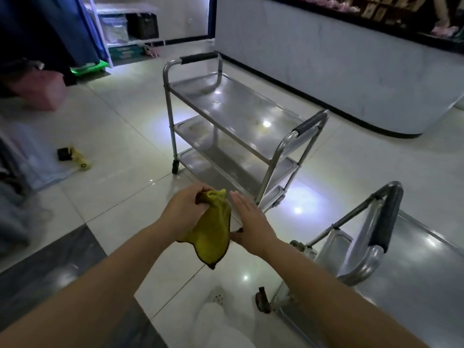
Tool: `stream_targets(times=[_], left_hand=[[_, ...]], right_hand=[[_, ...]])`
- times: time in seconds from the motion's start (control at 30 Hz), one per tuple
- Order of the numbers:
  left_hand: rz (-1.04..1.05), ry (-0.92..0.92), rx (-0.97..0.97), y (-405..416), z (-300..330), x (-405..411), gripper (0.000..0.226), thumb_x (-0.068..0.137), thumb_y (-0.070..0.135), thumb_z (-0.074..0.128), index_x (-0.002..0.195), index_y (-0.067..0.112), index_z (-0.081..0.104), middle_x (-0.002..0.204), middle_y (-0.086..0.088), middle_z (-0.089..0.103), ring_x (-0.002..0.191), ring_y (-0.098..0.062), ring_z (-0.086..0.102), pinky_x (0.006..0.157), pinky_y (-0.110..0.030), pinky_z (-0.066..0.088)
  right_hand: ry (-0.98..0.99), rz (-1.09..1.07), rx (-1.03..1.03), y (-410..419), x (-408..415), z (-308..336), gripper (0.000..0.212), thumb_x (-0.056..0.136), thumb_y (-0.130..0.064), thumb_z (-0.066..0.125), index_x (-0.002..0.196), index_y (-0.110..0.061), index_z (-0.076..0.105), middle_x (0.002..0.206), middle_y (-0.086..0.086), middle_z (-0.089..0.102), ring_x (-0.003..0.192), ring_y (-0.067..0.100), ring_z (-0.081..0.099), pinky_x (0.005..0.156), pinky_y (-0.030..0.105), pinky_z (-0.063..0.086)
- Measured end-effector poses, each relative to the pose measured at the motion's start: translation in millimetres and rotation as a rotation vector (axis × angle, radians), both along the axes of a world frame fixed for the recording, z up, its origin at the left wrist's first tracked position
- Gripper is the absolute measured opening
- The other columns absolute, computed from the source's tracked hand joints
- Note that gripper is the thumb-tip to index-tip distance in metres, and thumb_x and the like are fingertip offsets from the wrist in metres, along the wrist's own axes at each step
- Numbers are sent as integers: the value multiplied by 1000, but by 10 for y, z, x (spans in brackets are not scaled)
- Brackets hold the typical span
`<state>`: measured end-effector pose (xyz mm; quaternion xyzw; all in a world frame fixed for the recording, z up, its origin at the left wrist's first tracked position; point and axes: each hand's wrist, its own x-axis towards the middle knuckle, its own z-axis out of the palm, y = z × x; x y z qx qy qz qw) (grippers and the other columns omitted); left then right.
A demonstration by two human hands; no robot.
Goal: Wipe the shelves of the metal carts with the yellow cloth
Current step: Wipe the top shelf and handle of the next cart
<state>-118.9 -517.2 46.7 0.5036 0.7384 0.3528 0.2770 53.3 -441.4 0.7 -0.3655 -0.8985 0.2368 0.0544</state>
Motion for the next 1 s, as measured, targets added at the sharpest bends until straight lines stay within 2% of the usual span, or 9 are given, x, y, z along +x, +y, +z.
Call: stream_targets(times=[0.13,0.3,0.37,0.5,0.6,0.67,0.83,0.9,1.0], left_hand=[[-69,34,-44,542,-7,-355,25,93,10,53,103,33,54,93,11,56,87,-6,50,76,-19,40],[-57,63,-128,1269,12,-879,19,92,8,52,100,25,57,92,3,60,87,-13,54,66,-14,39],[-24,56,-123,1543,8,-1078,17,92,7,53,100,21,59,93,0,62,86,-13,54,64,-13,39],[4,-13,-99,2018,-17,-1505,25,89,4,55,91,29,57,90,5,59,84,-9,53,66,-16,40],[-36,-67,-98,2423,-81,-1826,28,90,7,55,86,34,54,91,4,60,87,-13,55,68,-21,43],[-103,-85,-94,2730,-118,-2016,26,92,9,55,85,34,54,90,6,59,86,-9,54,68,-18,42],[-318,-107,-110,3514,-251,-2525,20,93,14,54,93,33,59,95,7,59,91,-10,54,78,-27,49],[-392,-85,-116,3833,-306,-2731,19,93,12,55,94,30,60,95,8,58,88,-7,53,73,-19,46],[-480,-22,-142,4203,-373,-2916,23,91,9,57,90,32,59,89,12,57,81,-3,50,66,-11,42]], right_hand=[[-21,50,-23,740,-420,-186,95,79,-35,77,151,-35,15,161,-6,6,148,19,4,120,43,15],[-7,16,-124,1538,-947,-307,51,77,-32,78,122,-26,54,142,-3,39,137,19,29,114,35,29],[-6,-3,-192,1780,-1167,-310,43,77,-31,78,112,-22,55,129,-3,47,121,18,43,103,32,39],[65,-134,-349,2122,-1553,-282,48,80,-27,77,118,-26,46,112,-9,51,102,13,51,86,26,45],[102,-170,-364,2424,-1828,-284,67,80,-26,77,136,-30,40,119,-7,52,106,13,52,90,25,44],[60,-193,-315,2643,-2009,-325,62,81,-28,75,136,-29,45,116,-8,47,101,11,49,88,25,43],[57,-472,-271,3099,-2355,-363,8,89,-24,63,97,-22,64,95,-3,46,84,13,46,64,11,32],[126,-628,-275,3259,-2426,-340,20,87,-15,60,75,-29,54,81,-8,46,74,7,46,61,10,32],[104,-795,-281,3361,-2465,-244,11,83,-14,56,84,-23,63,83,-3,61,81,13,56,67,25,40]])
